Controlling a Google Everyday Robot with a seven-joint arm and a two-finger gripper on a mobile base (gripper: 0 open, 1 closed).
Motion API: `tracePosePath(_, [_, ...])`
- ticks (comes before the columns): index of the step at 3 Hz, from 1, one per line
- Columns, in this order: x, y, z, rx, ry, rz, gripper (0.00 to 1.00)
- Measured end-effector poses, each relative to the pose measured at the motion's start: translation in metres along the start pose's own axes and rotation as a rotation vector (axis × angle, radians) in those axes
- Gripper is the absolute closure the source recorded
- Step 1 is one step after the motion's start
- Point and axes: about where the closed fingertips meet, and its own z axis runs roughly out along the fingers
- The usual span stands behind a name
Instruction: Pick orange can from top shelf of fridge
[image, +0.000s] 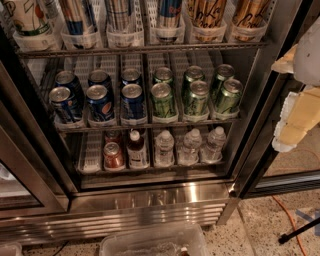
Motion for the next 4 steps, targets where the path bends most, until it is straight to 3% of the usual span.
tracePosePath(1, [0.0,0.0,0.0,0.0,0.0,0.0,0.0])
tracePosePath(2, [-0.024,0.002,0.0,-0.001,-0.052,0.0,0.0])
tracePosePath(4, [-0.095,0.014,0.007,-0.064,-0.275,0.059,0.0])
